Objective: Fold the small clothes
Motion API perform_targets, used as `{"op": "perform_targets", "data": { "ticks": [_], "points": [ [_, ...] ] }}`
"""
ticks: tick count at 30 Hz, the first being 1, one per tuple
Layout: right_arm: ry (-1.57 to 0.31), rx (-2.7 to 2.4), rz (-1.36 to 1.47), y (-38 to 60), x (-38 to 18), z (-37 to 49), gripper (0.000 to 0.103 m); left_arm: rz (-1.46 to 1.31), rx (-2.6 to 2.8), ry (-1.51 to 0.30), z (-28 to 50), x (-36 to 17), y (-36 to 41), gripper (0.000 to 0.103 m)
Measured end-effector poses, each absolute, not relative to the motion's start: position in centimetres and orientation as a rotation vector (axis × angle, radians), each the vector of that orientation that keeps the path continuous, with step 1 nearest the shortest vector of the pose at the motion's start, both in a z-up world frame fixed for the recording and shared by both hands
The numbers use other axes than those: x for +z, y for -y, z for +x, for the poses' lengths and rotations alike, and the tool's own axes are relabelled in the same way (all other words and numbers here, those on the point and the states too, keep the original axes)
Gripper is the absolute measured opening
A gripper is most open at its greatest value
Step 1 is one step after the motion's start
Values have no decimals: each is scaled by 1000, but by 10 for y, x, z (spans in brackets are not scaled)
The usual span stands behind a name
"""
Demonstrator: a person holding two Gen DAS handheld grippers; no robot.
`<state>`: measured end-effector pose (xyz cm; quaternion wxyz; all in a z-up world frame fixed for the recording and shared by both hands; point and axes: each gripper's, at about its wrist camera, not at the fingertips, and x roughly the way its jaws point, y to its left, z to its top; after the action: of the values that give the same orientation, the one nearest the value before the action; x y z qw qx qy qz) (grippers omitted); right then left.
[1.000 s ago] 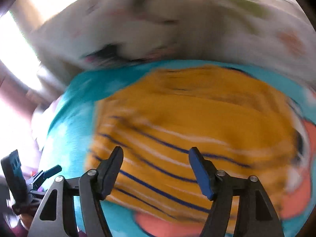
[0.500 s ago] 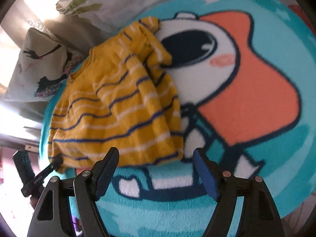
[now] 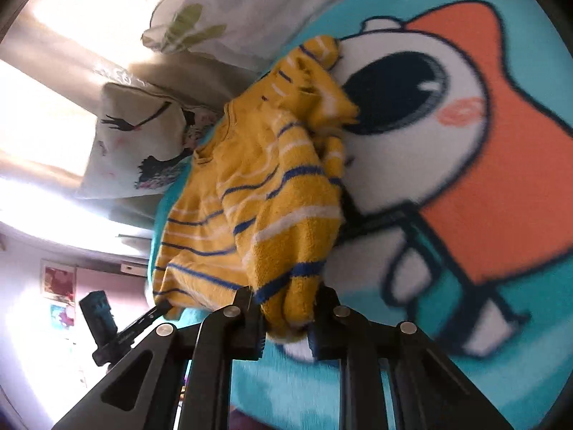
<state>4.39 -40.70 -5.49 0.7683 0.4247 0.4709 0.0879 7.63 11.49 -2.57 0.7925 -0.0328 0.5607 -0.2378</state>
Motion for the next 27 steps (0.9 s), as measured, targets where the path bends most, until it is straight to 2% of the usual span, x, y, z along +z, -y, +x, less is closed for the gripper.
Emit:
{"op": "perform_targets", "data": {
  "ticks": [2, 3, 4, 5, 6, 9, 11, 18, 27],
  "points": [
    [-1058, 176, 888, 406, -61, 40, 21, -68, -462, -1227, 74, -38, -116, 13],
    [-1091, 149, 841, 404, -65, 40, 26, -75, -441, -1235, 71, -42, -117, 14],
    [-1112, 123, 812, 405, -68, 39, 27, -82, -428, -1231, 68, -41, -119, 15],
    [-1119, 113, 801, 405, -68, 38, 28, -89, -408, -1219, 65, -40, -122, 19],
    [-1113, 117, 805, 407, -67, 34, 33, -95, -383, -1208, 62, -37, -126, 27],
    [-1058, 94, 805, 421, -56, 25, 59, -112, -305, -1184, 54, -31, -140, 40],
    [-1025, 71, 776, 430, -46, 22, 60, -126, -261, -1179, 49, -28, -148, 41],
    [-952, 116, 638, 419, -13, 32, 59, -216, -182, -1149, 38, -20, -159, 56],
    [-942, 56, 259, 369, -9, 111, 61, -167, -245, -1114, 52, -12, -125, 57]
  ]
}}
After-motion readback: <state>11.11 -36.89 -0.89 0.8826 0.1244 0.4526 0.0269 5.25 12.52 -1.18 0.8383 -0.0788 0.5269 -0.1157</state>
